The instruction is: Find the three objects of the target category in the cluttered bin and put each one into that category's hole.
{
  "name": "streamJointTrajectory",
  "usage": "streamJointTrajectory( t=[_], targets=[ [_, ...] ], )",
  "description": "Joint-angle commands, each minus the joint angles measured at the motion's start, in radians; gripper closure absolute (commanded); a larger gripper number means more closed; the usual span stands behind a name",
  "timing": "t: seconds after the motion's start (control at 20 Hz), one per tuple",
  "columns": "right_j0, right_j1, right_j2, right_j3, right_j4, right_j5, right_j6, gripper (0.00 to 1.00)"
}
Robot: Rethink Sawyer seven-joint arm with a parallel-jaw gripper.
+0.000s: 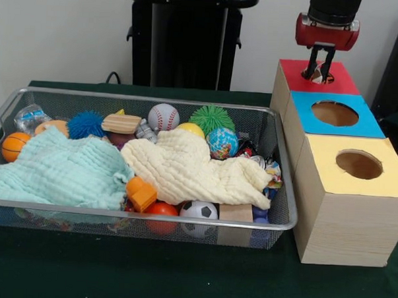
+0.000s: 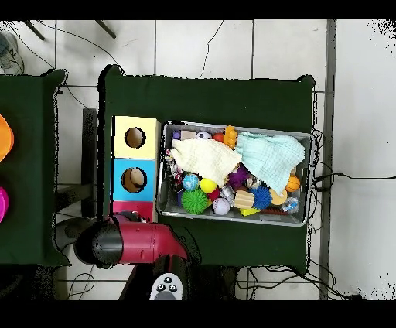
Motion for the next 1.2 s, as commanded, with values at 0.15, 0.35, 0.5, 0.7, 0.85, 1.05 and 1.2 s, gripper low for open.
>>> streamJointTrajectory(
  t=[0.15, 0.35, 0.5, 0.7, 0.85, 1.05, 1.2],
  targets=[
    [-0.045, -0.043, 0.062, -0.034, 0.021, 0.041, 0.133, 1.00],
    [-0.045, -0.042, 0.066, -0.026, 0.029, 0.039, 0.142, 0.00],
    [-0.039, -0.035, 0.055, -0.050, 0.013, 0.019, 0.134, 0.00],
    [-0.052, -0.040, 0.066, -0.058, 0.014, 0.048, 0.121, 0.00],
    [-0.055, -0.049, 0.066, -0.054, 0.011, 0.056, 0.118, 0.00],
    [-0.057, -0.048, 0.069, -0.050, 0.009, 0.050, 0.118, 0.00],
    [-0.062, -0.062, 0.067, -0.050, 0.005, 0.072, 0.110, 0.00]
  ],
)
